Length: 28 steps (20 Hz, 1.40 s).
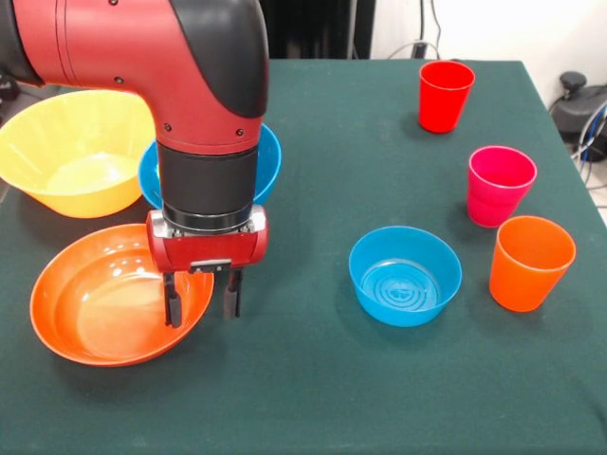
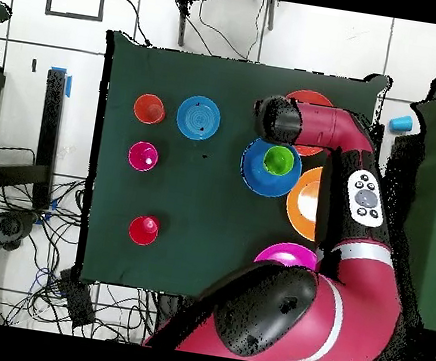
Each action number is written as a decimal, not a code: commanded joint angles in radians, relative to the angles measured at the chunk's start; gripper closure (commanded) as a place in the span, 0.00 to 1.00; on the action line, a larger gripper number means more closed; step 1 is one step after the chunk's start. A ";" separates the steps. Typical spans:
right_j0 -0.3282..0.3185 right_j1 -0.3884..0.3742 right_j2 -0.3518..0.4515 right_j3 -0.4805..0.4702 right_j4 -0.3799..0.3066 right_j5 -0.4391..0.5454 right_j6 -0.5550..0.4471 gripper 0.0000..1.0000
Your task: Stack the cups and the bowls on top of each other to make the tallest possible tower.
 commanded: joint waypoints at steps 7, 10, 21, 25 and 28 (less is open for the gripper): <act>0.040 0.019 -0.038 -0.045 0.000 -0.053 0.092 0.00; 0.043 0.020 -0.042 -0.049 0.003 -0.053 0.092 0.00; 0.035 0.008 -0.040 -0.030 0.014 -0.052 0.074 0.00; 0.044 0.013 -0.049 -0.035 0.009 -0.059 0.089 0.00; 0.040 0.010 -0.048 -0.030 0.009 -0.061 0.085 0.00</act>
